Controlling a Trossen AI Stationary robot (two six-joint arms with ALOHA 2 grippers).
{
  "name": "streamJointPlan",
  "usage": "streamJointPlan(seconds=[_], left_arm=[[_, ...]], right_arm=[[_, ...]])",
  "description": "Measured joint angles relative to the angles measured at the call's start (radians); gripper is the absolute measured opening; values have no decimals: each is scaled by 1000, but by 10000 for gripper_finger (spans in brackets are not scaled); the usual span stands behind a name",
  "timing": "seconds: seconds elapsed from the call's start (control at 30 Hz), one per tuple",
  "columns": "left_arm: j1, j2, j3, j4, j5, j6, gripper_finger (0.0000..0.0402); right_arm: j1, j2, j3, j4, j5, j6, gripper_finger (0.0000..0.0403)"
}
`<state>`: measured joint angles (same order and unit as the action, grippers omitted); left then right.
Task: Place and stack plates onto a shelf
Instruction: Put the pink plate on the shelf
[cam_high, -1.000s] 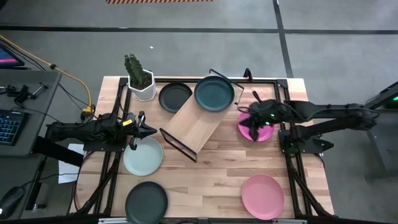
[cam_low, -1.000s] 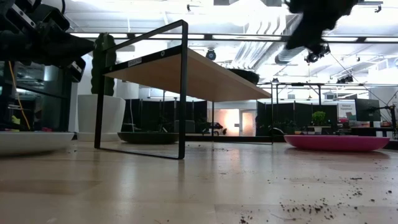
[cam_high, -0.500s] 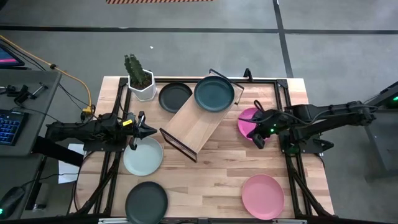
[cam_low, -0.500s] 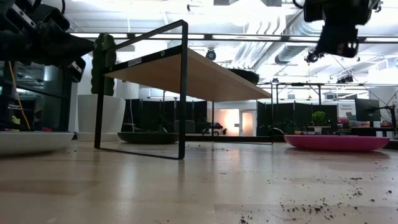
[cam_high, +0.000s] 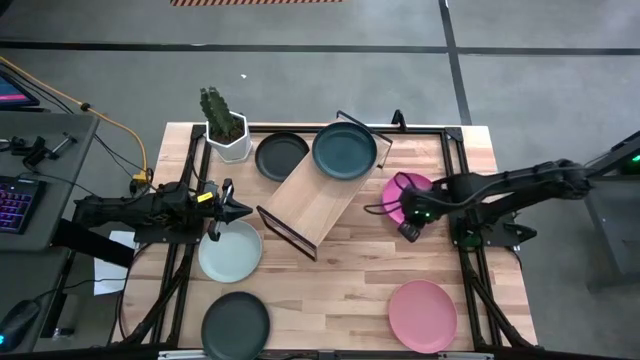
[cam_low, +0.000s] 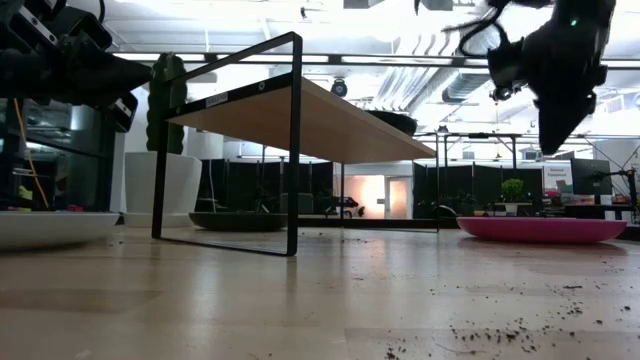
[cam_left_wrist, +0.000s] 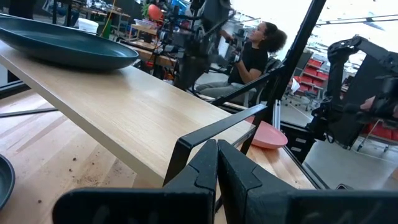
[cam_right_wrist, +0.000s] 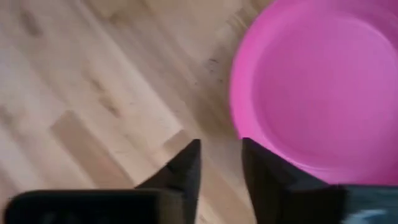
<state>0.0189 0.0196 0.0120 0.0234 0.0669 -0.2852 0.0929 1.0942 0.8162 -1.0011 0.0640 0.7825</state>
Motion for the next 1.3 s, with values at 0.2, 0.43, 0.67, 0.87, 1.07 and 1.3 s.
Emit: streamJointPlan(seconds=[0.2,0.43,0.67,0.87,1.07,1.3], left_arm=[[0,0,0,0,0,0,0],[0,0,0,0,0,0,0],[0,0,0,0,0,0,0],[0,0,0,0,0,0,0],[0,0,0,0,0,0,0],[0,0,0,0,0,0,0]], right_arm=[[-1,115,-68,39,7,-42,187],[0,104,-228,179,-22,-1,208],[-1,99,-206,197,74,-85,209],[-1,109,-228,216,82,-110,209],[-1,111,-266,272,75,-111,209],[-1,111,-288,268,86,-115,197]])
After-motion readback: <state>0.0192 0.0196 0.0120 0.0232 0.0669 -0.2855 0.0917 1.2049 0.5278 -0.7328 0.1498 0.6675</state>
